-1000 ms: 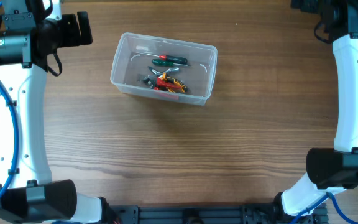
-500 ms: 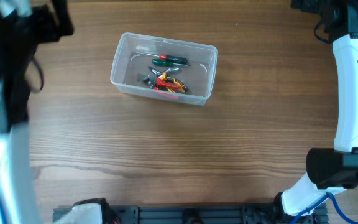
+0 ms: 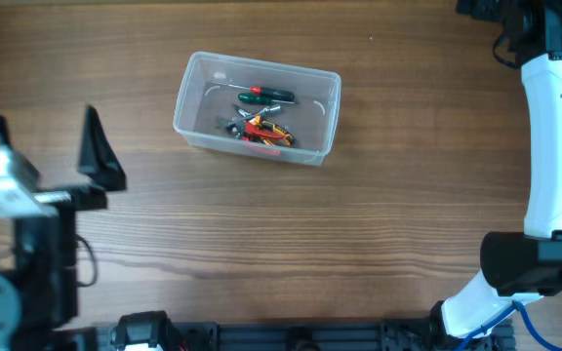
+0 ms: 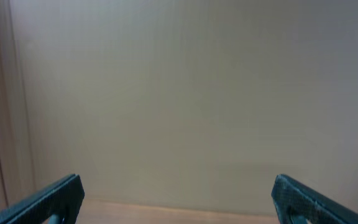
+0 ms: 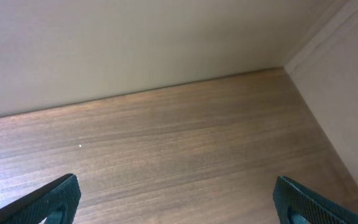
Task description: Pack container
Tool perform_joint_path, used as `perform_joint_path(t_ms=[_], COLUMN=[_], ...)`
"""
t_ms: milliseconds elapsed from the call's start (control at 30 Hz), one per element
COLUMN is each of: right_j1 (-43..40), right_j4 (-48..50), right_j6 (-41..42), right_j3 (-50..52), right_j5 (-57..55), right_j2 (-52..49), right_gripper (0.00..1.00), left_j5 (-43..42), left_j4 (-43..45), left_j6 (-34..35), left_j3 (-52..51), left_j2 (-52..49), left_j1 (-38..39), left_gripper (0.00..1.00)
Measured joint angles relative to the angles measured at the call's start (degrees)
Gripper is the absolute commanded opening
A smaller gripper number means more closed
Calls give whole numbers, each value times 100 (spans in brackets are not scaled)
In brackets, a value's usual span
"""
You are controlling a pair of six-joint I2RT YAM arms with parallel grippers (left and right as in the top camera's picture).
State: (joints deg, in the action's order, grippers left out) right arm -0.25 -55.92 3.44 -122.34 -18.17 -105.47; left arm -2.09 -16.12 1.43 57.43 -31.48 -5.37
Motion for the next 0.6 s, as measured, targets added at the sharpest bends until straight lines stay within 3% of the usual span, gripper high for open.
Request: perform_joint_path(t_ms=[233, 600], right_j1=[0, 0], right_j4=[-2, -2], right_j6=[0, 0], right_j3=[0, 0], right_j5=[2, 4], right_j2=[0, 0], right_gripper=[100, 100], left_j5=[96, 415], left_j4=[826, 1368], left_j6=[1036, 1729], left_j3=[-1961, -3211], left_j2=[970, 1510], left_j1=[46, 437], left_gripper=[100, 100])
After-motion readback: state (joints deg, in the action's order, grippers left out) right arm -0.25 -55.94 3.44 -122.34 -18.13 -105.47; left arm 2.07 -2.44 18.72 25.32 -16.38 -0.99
